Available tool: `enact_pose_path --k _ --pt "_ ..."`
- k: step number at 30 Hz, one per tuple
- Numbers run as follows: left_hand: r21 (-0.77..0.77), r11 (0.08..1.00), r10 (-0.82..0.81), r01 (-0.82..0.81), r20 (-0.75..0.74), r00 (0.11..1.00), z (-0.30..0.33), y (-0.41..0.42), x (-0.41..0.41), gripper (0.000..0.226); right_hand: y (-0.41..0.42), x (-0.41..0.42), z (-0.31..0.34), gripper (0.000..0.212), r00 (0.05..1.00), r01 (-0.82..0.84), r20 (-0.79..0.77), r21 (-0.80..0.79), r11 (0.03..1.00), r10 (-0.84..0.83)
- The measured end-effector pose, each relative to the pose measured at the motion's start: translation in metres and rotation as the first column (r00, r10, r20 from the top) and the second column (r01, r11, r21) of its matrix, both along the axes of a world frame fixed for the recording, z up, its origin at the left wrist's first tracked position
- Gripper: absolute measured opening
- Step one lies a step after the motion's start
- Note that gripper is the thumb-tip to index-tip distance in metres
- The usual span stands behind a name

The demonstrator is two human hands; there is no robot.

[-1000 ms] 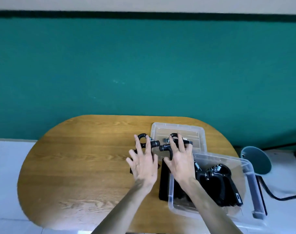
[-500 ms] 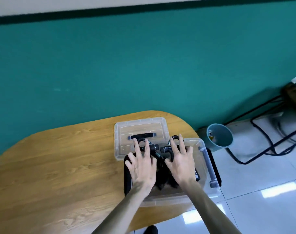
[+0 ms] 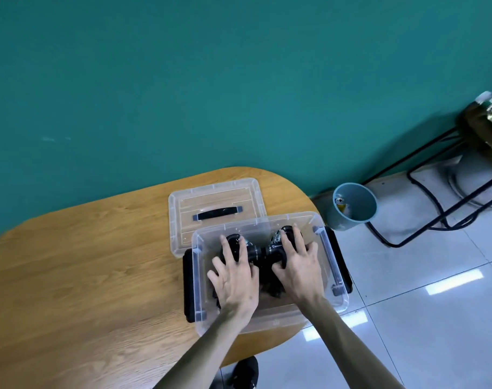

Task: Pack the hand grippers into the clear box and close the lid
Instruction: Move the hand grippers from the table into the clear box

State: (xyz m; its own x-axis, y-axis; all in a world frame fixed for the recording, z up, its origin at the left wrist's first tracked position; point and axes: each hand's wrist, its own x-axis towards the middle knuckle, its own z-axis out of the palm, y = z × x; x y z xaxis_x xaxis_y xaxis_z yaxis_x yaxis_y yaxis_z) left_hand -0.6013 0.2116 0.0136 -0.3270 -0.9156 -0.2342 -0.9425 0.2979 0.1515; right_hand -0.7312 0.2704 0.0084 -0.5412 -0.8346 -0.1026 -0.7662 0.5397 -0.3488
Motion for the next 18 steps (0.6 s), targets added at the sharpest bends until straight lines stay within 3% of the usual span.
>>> enact_pose_path --k 18 --pt "0.075 0.994 0.077 -0.078 0.016 0.997 -0.011 -0.002 -0.013 0.072 -0.007 -0.004 -0.020 0.075 0.999 -0.051 -0.003 0.144 0.988 0.052"
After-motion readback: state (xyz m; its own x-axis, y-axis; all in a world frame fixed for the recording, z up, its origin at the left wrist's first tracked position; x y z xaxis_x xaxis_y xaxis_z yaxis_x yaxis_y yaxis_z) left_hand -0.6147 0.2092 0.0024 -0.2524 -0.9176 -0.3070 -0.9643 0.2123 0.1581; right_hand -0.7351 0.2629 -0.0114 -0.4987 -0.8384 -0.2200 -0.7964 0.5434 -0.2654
